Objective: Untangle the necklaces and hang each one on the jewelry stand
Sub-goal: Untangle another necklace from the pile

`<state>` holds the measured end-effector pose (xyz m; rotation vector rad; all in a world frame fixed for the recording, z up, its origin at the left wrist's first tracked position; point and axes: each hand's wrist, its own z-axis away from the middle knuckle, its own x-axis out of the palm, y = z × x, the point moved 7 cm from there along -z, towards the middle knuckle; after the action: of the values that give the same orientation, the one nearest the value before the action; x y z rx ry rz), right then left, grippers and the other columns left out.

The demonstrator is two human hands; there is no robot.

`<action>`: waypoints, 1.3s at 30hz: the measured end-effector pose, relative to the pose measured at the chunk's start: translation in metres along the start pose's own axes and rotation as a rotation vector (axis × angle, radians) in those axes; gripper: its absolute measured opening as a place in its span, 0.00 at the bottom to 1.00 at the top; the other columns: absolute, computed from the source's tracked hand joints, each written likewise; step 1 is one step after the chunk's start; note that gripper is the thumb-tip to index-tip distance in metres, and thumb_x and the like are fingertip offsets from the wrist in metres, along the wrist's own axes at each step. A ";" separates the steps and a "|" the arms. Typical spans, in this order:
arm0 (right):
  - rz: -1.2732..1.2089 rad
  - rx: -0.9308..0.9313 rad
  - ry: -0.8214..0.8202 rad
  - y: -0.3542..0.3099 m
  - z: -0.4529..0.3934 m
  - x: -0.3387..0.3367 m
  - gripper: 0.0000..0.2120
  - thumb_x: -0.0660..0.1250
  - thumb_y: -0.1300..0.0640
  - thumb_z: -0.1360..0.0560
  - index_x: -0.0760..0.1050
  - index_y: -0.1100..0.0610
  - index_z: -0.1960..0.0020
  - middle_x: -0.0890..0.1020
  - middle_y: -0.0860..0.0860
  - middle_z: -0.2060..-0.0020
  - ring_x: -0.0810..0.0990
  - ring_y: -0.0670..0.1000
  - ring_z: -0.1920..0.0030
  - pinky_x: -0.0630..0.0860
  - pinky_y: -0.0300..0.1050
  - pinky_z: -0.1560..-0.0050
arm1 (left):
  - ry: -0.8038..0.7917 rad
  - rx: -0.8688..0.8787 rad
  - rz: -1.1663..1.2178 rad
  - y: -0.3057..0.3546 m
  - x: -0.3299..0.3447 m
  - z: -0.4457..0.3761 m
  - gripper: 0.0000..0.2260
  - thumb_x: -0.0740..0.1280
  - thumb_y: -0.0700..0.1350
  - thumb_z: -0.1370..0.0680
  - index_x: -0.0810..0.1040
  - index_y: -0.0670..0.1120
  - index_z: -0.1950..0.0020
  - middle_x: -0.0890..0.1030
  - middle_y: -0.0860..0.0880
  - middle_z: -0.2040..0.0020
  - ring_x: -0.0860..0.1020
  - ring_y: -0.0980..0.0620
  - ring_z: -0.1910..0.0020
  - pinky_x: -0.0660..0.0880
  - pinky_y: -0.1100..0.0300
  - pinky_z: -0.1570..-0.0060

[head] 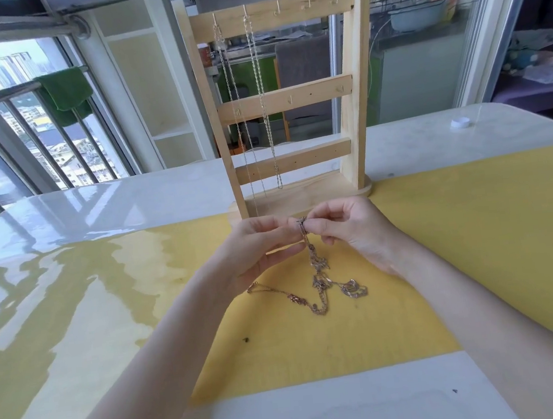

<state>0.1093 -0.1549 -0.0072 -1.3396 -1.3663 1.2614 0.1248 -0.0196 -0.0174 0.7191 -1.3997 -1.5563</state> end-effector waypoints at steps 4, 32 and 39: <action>-0.002 0.015 -0.023 0.003 -0.002 0.002 0.04 0.70 0.66 0.28 0.79 0.60 0.61 0.78 0.51 0.67 0.70 0.45 0.71 0.70 0.35 0.66 | 0.013 -0.027 0.071 -0.001 0.007 0.000 0.04 0.65 0.35 0.23 0.79 0.37 0.55 0.81 0.47 0.59 0.79 0.56 0.61 0.80 0.63 0.57; -0.005 -0.073 0.075 -0.004 -0.003 0.000 0.02 0.72 0.63 0.29 0.80 0.60 0.58 0.82 0.51 0.65 0.78 0.44 0.65 0.74 0.35 0.63 | 0.063 0.129 0.164 0.006 0.002 -0.005 0.09 0.67 0.33 0.25 0.72 0.45 0.60 0.80 0.49 0.63 0.79 0.54 0.62 0.79 0.62 0.58; -0.393 0.135 -0.055 0.006 -0.001 0.013 0.01 0.68 0.63 0.28 0.77 0.59 0.59 0.77 0.49 0.67 0.73 0.45 0.65 0.71 0.35 0.65 | 0.027 0.166 0.035 0.010 0.007 -0.006 0.09 0.66 0.33 0.24 0.71 0.46 0.58 0.80 0.52 0.65 0.77 0.55 0.62 0.77 0.62 0.57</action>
<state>0.1098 -0.1428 -0.0145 -0.8955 -1.4674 1.1045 0.1295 -0.0282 -0.0079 0.8081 -1.5258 -1.4099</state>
